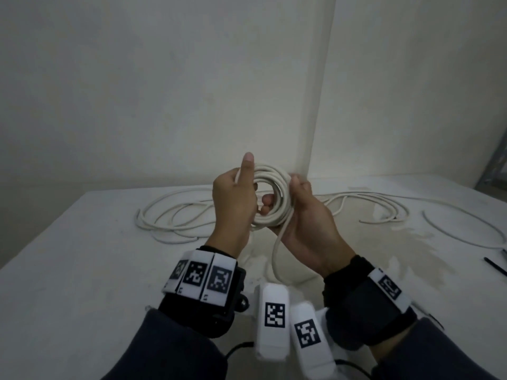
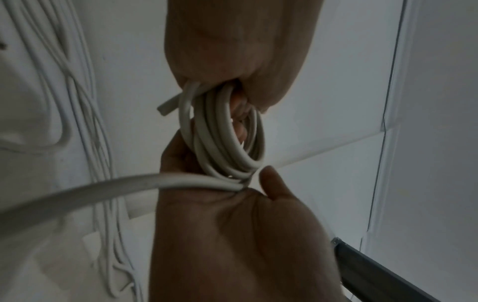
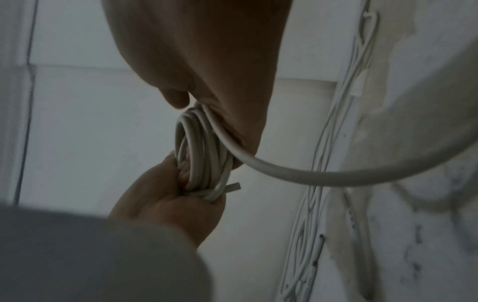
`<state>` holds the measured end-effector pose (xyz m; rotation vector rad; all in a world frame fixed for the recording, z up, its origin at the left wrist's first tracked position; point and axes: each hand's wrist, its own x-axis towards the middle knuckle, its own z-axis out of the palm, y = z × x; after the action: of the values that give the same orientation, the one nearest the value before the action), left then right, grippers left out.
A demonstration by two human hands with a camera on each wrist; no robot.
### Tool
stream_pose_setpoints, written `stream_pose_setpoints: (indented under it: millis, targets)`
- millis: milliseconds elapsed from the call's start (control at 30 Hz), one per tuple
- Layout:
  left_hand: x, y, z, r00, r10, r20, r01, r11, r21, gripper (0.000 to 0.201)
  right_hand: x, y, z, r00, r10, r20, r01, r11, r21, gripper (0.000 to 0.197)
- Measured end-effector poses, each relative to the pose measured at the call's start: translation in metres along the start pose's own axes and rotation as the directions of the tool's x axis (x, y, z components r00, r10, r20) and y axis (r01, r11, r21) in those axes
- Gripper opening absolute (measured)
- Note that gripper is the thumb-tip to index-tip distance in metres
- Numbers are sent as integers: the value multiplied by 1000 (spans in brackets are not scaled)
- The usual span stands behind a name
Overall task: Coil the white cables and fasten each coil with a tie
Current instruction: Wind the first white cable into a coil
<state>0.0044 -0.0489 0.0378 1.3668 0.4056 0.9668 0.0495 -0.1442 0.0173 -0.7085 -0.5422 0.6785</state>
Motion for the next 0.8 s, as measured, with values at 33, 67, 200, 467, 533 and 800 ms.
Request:
stream_pose_setpoints:
  millis: [33, 67, 200, 467, 533, 800]
  targets:
    - [-1, -2, 1, 1000, -15, 9, 15, 1000, -24, 48, 0, 1, -1, 999, -35, 25, 35, 999, -20, 40]
    - [-2, -3, 2, 999, -33, 16, 33, 999, -42, 48, -2, 1, -2, 996, -63, 56, 67, 996, -67, 44]
    - [-4, -11, 4, 996, -53, 77, 55, 998, -23, 48, -6, 9, -7, 980, -176, 95, 197, 928, -317, 54]
    - [-12, -22, 14, 950, -37, 310, 6, 995, 101, 39, -4, 4, -29, 960, -266, -92, 225, 922, -316, 31]
    - [-14, -22, 16, 931, -97, 352, 76, 994, 73, 43, -3, 1, -32, 951, -284, -120, 229, 913, -338, 29]
    - [-23, -30, 2, 400, -569, 719, 382, 816, 434, 64, 0, -21, -44, 872, -383, -304, 338, 922, -190, 28]
